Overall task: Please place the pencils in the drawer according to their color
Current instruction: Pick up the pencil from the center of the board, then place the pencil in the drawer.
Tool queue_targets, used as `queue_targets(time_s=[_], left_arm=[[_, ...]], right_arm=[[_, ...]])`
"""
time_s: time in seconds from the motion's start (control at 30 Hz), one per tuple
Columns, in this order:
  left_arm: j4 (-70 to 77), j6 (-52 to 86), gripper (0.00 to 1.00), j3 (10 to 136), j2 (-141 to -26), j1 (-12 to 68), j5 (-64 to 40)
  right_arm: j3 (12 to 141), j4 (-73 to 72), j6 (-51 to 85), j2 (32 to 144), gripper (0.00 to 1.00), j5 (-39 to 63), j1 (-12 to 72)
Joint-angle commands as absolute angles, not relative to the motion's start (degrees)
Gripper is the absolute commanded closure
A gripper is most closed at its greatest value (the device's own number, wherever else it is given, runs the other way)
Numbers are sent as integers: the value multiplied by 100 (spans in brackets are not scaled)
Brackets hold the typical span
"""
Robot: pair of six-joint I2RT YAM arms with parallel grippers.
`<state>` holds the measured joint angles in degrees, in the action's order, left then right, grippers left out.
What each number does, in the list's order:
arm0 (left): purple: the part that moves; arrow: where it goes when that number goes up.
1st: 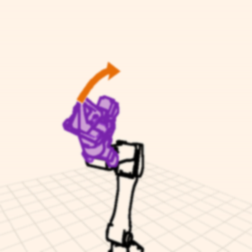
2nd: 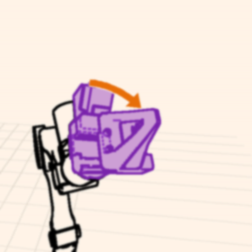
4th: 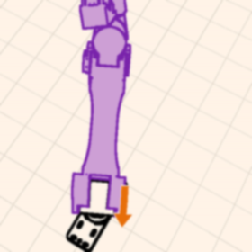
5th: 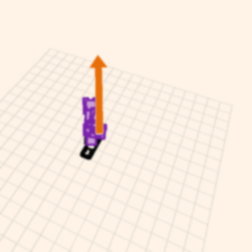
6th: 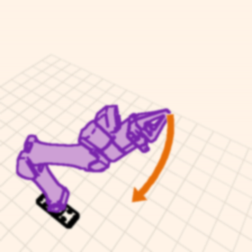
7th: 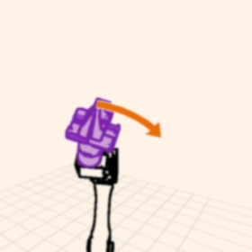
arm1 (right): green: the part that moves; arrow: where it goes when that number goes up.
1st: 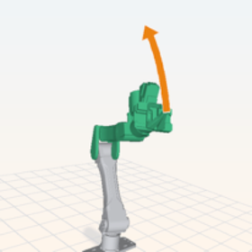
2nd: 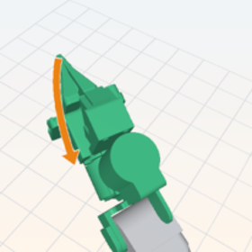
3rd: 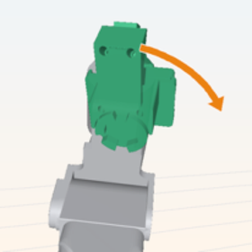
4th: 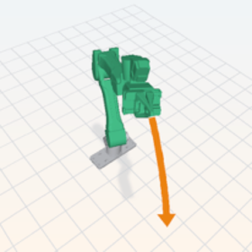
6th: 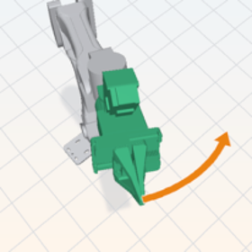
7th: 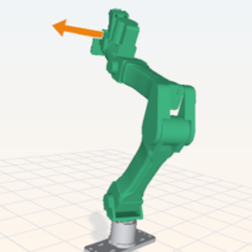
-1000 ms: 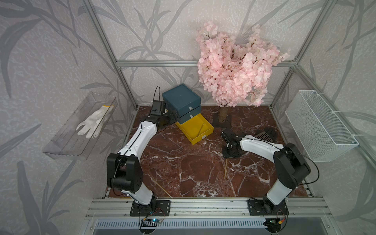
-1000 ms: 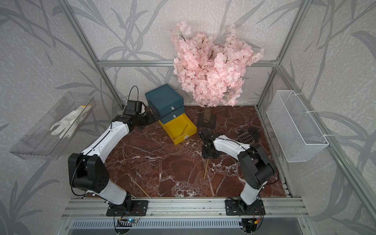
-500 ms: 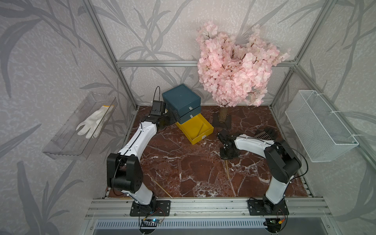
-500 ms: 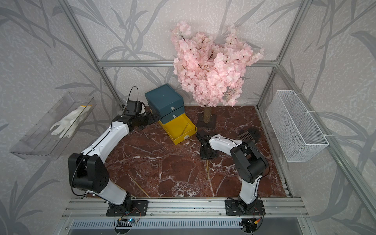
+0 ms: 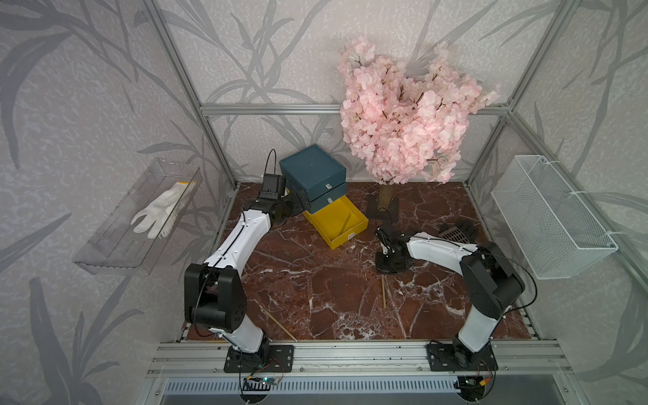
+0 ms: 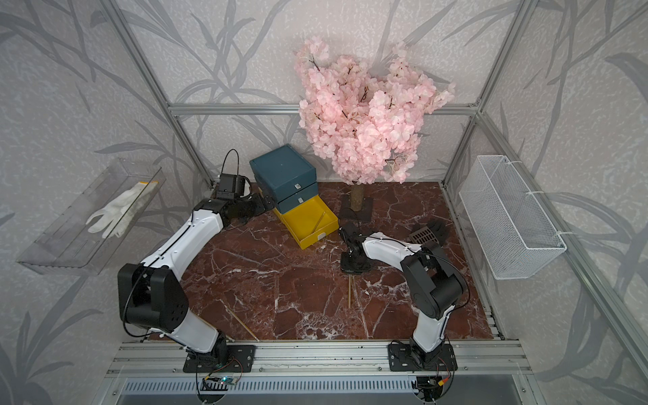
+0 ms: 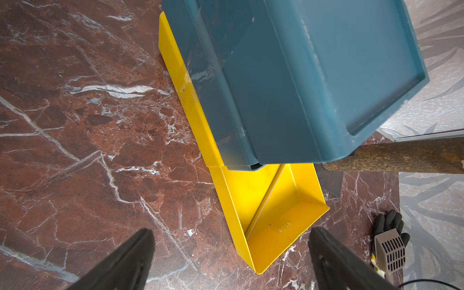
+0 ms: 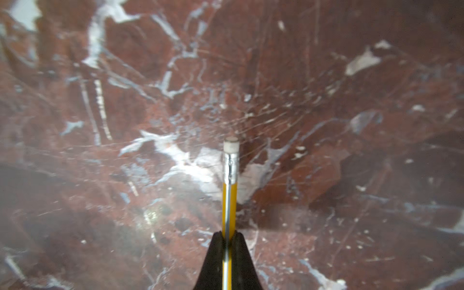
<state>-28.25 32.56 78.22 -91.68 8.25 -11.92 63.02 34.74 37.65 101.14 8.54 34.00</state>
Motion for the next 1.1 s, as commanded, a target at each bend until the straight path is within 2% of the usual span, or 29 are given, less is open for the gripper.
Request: queue_targets(time_s=[0.0,0.2,0.47,0.7,1.07], left_arm=[[-2768,3223,0,7761,-9070,861,-1172],[-2745,3236,0,7761,-9092,861,-1179],[-2784,3208,0,7805,-9131,870,-1143],[-2865,3159,0,7835,-9131,878,-1109],[-2962,3123,0,7925,-9166,879,-1101]], right_arm=[[6614,3212,4047,9804,100,1257,3408],[7311,2878,4298,9928,100,1550,3393],[8691,2259,4990,10868,100,1827,3220],[9892,2008,5380,11883,100,1661,3012],[11615,2391,5374,13192,100,1126,2962]])
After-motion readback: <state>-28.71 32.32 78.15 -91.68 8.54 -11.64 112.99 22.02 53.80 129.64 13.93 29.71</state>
